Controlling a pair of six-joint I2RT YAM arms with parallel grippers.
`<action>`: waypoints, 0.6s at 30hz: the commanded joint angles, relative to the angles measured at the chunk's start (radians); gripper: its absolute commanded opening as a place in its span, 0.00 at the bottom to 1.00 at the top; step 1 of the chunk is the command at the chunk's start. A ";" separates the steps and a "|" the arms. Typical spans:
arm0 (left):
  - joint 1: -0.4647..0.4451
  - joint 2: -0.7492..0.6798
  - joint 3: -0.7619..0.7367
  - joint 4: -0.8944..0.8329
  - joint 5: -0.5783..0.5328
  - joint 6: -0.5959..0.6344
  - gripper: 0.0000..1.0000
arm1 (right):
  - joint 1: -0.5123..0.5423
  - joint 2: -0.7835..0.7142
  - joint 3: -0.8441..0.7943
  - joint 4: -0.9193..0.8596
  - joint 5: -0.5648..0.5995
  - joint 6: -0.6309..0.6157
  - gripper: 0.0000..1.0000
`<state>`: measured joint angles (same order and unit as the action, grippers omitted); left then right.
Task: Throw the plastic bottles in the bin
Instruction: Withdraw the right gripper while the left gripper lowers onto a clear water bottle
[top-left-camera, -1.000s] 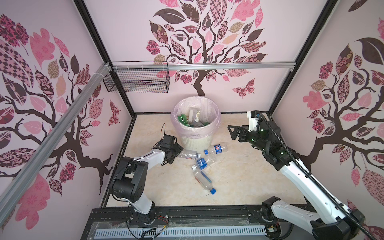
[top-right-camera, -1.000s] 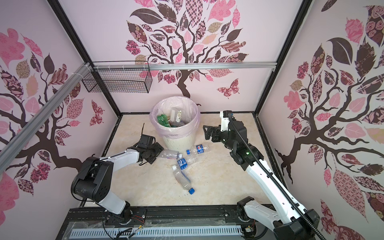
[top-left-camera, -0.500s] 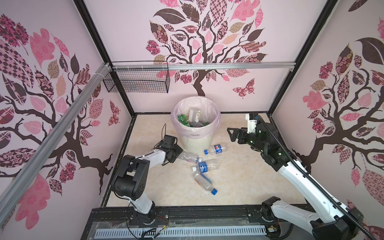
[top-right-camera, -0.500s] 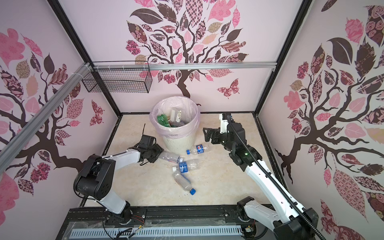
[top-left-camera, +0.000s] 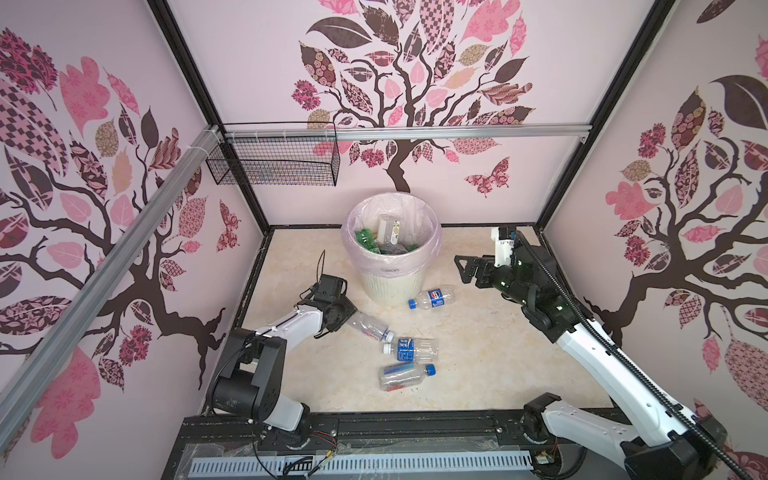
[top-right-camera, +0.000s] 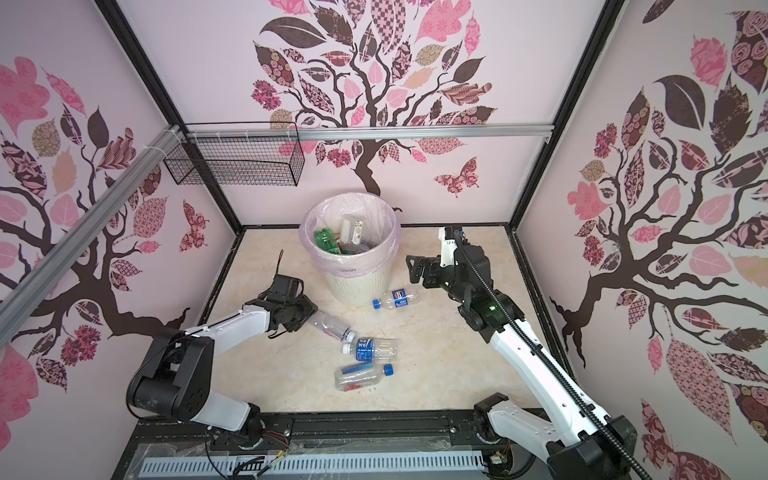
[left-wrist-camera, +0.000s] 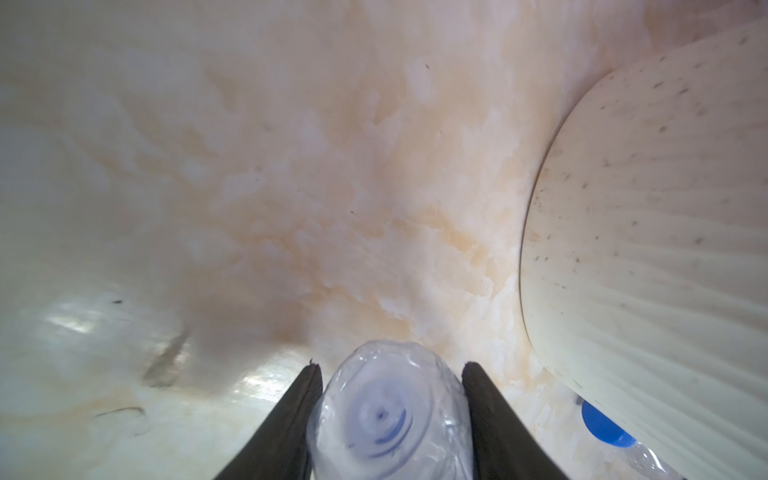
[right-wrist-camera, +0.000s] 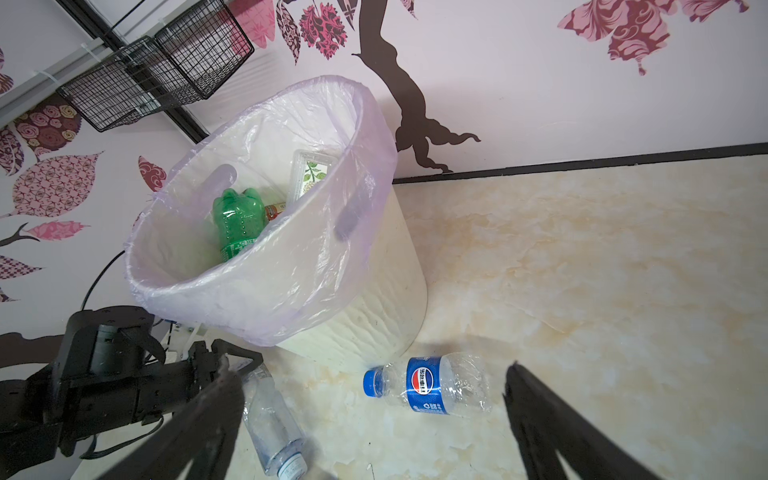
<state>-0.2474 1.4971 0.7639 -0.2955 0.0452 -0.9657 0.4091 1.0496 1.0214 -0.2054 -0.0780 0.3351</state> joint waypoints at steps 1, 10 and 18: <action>0.047 -0.035 -0.029 -0.055 -0.036 0.065 0.54 | 0.000 -0.016 0.006 -0.007 -0.005 0.005 1.00; 0.112 -0.050 0.006 -0.145 -0.060 0.221 0.54 | 0.000 -0.023 -0.005 -0.028 0.000 -0.005 1.00; 0.114 0.011 0.036 -0.150 0.041 0.275 0.66 | 0.000 -0.026 -0.010 -0.033 -0.002 -0.010 1.00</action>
<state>-0.1371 1.4815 0.7654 -0.4210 0.0448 -0.7391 0.4091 1.0496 1.0088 -0.2226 -0.0784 0.3347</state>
